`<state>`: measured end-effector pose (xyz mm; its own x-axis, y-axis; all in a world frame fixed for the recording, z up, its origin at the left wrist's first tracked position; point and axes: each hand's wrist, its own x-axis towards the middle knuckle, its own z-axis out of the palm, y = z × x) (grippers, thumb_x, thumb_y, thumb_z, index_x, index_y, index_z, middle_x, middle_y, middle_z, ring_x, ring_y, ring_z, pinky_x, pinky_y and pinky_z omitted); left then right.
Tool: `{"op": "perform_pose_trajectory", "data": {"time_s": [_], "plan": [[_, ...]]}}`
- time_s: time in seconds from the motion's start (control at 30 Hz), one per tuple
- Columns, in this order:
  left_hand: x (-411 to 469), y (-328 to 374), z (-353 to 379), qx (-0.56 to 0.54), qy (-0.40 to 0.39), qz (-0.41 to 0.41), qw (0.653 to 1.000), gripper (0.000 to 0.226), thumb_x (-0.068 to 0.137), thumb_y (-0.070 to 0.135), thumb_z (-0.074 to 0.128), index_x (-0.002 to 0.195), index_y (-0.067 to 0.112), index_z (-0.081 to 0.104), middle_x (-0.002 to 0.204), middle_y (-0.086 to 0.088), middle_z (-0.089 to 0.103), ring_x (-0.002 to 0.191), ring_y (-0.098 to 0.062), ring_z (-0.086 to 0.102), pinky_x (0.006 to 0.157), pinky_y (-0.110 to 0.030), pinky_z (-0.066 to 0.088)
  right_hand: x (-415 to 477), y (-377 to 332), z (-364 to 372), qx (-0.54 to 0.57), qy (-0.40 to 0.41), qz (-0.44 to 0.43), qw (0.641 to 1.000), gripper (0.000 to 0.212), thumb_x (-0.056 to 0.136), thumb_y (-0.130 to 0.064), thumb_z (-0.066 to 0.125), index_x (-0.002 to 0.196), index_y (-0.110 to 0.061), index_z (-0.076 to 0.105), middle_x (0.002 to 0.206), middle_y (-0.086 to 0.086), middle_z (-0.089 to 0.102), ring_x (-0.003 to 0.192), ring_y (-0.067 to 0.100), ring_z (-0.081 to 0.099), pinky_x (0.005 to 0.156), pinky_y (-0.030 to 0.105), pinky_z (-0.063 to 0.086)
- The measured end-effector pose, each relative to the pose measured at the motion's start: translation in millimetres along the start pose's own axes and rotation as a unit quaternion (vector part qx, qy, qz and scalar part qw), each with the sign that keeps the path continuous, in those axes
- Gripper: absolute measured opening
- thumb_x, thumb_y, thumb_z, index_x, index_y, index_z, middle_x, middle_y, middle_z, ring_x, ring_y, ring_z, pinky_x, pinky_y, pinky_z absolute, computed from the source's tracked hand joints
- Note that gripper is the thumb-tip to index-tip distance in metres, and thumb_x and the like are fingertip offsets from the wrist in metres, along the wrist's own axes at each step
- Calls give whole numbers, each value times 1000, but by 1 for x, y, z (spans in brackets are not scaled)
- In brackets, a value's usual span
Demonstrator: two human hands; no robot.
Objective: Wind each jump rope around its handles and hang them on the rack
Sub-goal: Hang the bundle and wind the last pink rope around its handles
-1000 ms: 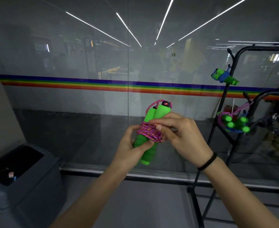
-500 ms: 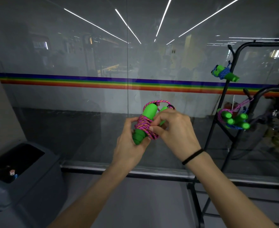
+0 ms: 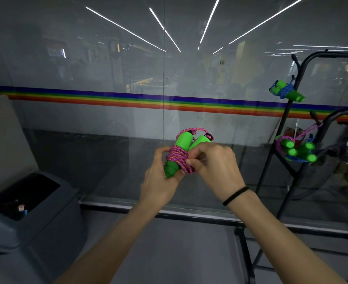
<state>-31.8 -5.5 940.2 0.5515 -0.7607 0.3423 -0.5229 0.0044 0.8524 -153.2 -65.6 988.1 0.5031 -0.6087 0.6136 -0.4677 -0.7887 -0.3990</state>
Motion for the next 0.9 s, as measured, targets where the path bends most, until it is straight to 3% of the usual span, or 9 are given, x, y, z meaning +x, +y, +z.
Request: {"op": "perform_pose_trajectory", "data": {"time_s": [0.13, 0.3, 0.37, 0.47, 0.57, 0.67, 0.8, 0.9], "plan": [[1, -1, -3, -19, 11, -7, 1000, 52, 75, 27, 71, 115, 38, 39, 82, 7, 63, 80, -20, 63, 77, -45, 53, -2, 3, -1, 58, -4, -42, 997, 8, 70, -15, 75, 72, -16, 68, 84, -1, 69, 74, 12, 64, 75, 27, 50], [0, 7, -5, -34, 32, 4, 999, 52, 79, 29, 70, 117, 34, 35, 80, 7, 62, 73, -12, 62, 66, -33, 49, -6, 1, 5, 103, 39, -69, 992, 7, 69, -11, 76, 73, -13, 70, 83, 0, 65, 73, 7, 58, 73, 4, 42], [-2, 9, -5, -35, 39, 10, 999, 53, 80, 27, 69, 119, 32, 35, 81, 8, 61, 74, -12, 63, 65, -32, 49, -8, 1, 8, 123, 57, -68, 988, 6, 72, -8, 74, 75, -12, 70, 82, -1, 65, 74, 3, 57, 74, 1, 40], [-4, 10, -6, -26, 39, 14, 999, 53, 80, 23, 68, 120, 32, 34, 79, 9, 61, 74, -14, 63, 67, -34, 49, -9, 4, 8, 148, 70, -50, 985, 6, 76, -6, 70, 78, -11, 68, 79, -2, 66, 75, 6, 60, 70, 3, 43], [-5, 11, -6, -28, 39, 17, 999, 53, 80, 20, 67, 122, 30, 35, 79, 9, 60, 72, -11, 62, 62, -29, 46, -8, 8, 4, 199, 79, 2, 977, 6, 83, -8, 64, 83, -13, 61, 77, 0, 69, 70, 9, 67, 60, 19, 55], [-3, 17, -6, -34, 37, 30, 998, 53, 80, 18, 67, 122, 29, 35, 83, 8, 61, 73, -11, 62, 61, -25, 44, -8, 8, -3, 270, 83, 43, 958, 10, 86, -8, 61, 82, -16, 54, 78, -6, 69, 69, 9, 68, 53, 28, 57], [-4, 22, -4, -29, 19, 41, 999, 54, 81, 16, 67, 122, 29, 34, 80, 10, 59, 69, -8, 60, 58, -21, 44, -3, 9, -12, 184, 77, 15, 980, 7, 77, -18, 72, 77, -21, 65, 71, -15, 66, 69, 4, 65, 66, 25, 54], [-6, 24, -1, -31, 15, 40, 999, 53, 81, 16, 66, 122, 28, 35, 81, 13, 58, 72, -7, 61, 59, -20, 44, 1, 10, -13, 120, 77, -19, 990, 2, 76, -17, 72, 76, -18, 71, 71, -8, 69, 67, 7, 64, 68, 26, 54]]}}
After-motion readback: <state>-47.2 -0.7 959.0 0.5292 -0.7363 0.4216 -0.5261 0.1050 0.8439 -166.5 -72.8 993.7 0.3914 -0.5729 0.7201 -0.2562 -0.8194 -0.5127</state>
